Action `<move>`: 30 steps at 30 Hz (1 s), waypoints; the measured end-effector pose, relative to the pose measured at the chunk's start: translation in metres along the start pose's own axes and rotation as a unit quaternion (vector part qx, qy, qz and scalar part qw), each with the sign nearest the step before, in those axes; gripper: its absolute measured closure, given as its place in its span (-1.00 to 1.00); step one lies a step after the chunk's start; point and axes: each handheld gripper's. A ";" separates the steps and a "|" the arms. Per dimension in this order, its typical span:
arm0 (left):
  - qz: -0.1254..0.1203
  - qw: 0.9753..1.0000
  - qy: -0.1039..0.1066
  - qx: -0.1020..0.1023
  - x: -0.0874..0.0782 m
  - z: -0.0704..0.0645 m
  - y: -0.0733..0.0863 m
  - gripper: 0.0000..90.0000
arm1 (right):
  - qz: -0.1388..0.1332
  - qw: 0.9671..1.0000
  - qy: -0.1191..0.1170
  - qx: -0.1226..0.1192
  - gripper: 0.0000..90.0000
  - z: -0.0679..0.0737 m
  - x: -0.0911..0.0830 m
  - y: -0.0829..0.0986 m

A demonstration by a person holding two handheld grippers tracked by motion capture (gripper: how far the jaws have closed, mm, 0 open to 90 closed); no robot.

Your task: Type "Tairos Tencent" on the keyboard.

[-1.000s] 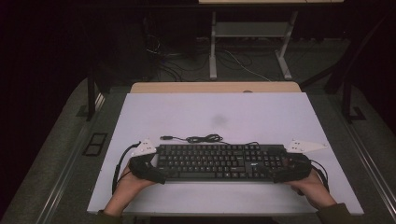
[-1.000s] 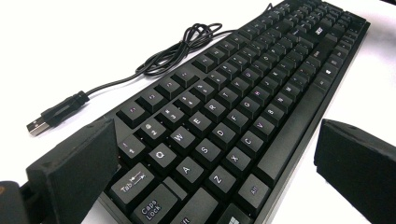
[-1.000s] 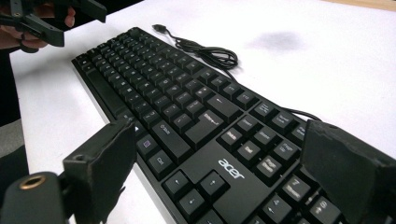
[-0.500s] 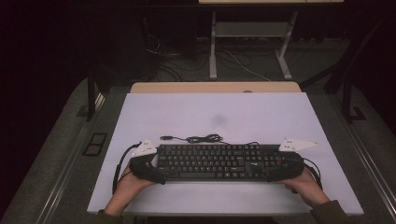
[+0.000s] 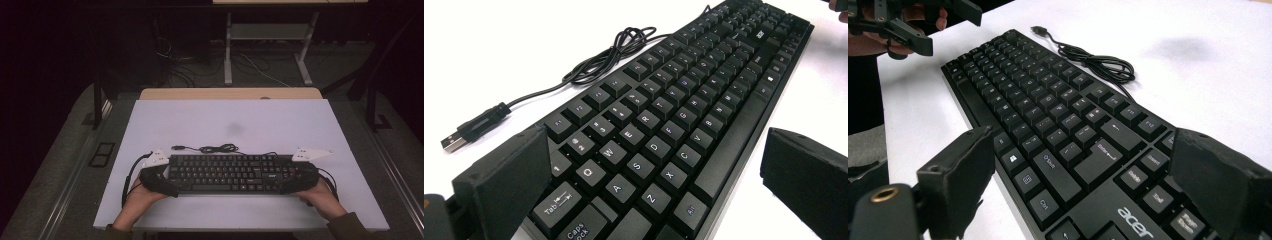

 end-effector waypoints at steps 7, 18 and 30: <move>-0.002 1.000 -0.002 -0.003 0.000 0.000 0.001 -1.00 | 0.000 1.000 -0.006 -0.001 -0.76 0.002 0.007 -0.004; -0.002 1.000 -0.001 -0.006 0.001 0.000 0.001 -1.00 | 0.005 1.000 -0.011 -0.003 -0.62 0.004 0.016 -0.006; -0.004 1.000 0.002 -0.009 0.001 0.001 0.001 -1.00 | 0.012 0.999 -0.035 -0.012 -0.08 0.010 0.026 -0.010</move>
Point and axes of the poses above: each handheld gripper's, and its own axes: x roughly forward along the jaws, y roughly out of its underside, z roughly to its left, and after that the axes turned 2 degrees about x, right-handed
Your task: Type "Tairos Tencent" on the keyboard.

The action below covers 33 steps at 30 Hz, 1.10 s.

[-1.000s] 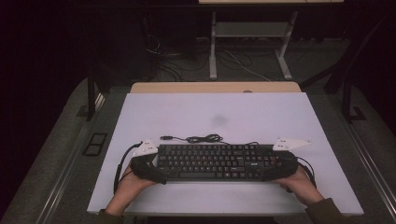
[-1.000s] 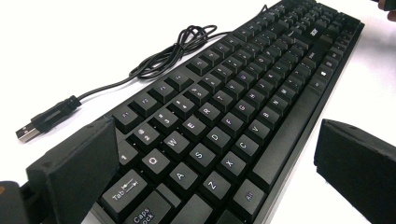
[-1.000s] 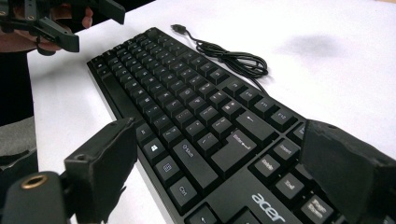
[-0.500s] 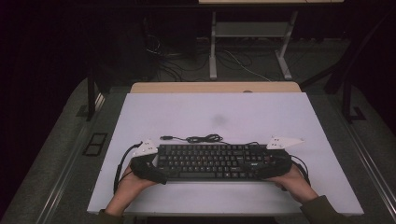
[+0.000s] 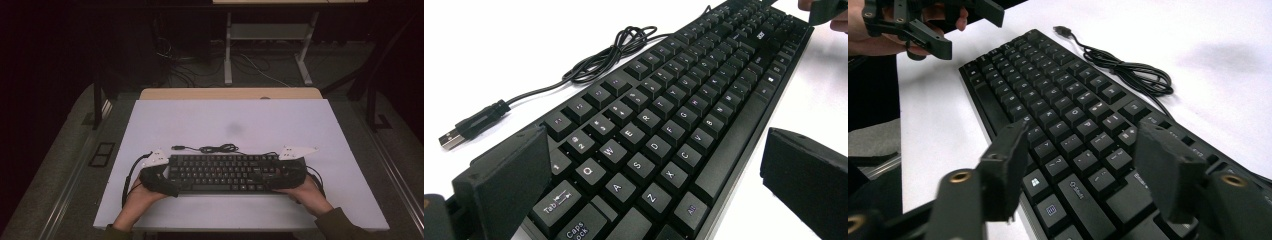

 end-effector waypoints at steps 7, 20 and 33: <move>0.001 1.000 0.000 0.001 0.001 -0.001 0.000 -1.00 | 0.008 1.000 -0.006 -0.004 0.25 0.001 0.006 -0.002; 0.004 1.000 0.002 0.002 0.003 -0.001 0.000 -1.00 | 0.048 0.998 -0.019 -0.023 0.82 0.004 0.021 -0.002; 0.007 1.000 0.004 0.006 0.005 -0.002 0.000 -1.00 | 0.090 0.995 -0.004 -0.032 0.98 0.002 0.025 0.003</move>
Point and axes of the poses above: each handheld gripper's, and its own axes: x roughly forward along the jaws, y roughly out of its underside, z roughly to its left, and after that the axes turned 2 degrees about x, right-handed
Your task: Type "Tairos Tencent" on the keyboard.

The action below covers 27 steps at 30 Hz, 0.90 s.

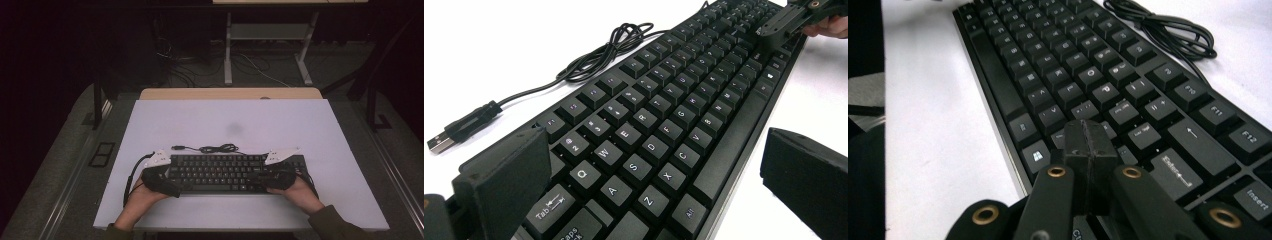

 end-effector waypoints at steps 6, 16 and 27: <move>0.002 1.000 0.002 0.001 0.002 -0.001 -0.001 -1.00 | 0.013 1.000 0.010 -0.004 0.98 -0.001 0.003 0.002; 0.001 1.000 0.003 0.002 0.005 -0.002 -0.002 -1.00 | 0.024 0.999 0.018 -0.014 0.98 0.001 0.004 0.003; 0.000 1.000 0.006 0.002 0.008 -0.003 -0.005 -1.00 | 0.025 0.999 0.017 -0.016 0.98 0.001 0.005 0.004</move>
Point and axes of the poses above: each handheld gripper's, and its own axes: x roughly forward along the jaws, y roughly out of its underside, z roughly to its left, and after that the axes turned 2 degrees about x, right-handed
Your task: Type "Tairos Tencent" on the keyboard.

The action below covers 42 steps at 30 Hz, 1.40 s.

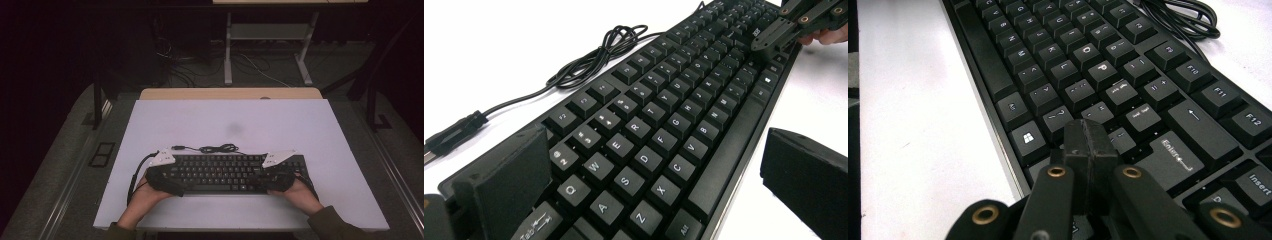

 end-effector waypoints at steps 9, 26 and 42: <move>0.001 1.000 0.004 0.002 0.008 0.002 -0.006 -1.00 | -0.001 1.000 0.000 0.000 0.98 0.000 0.000 0.000; 0.001 1.000 0.014 0.010 0.022 -0.002 -0.024 -1.00 | 0.000 1.000 0.002 -0.005 0.98 0.001 0.000 0.000; -0.007 1.000 0.019 0.007 0.037 -0.002 -0.033 -0.77 | 0.000 1.000 0.003 -0.002 0.98 0.001 0.000 0.000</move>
Point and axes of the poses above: each handheld gripper's, and its own axes: x roughly forward along the jaws, y roughly out of its underside, z roughly to its left, and after that the axes turned 2 degrees about x, right-handed
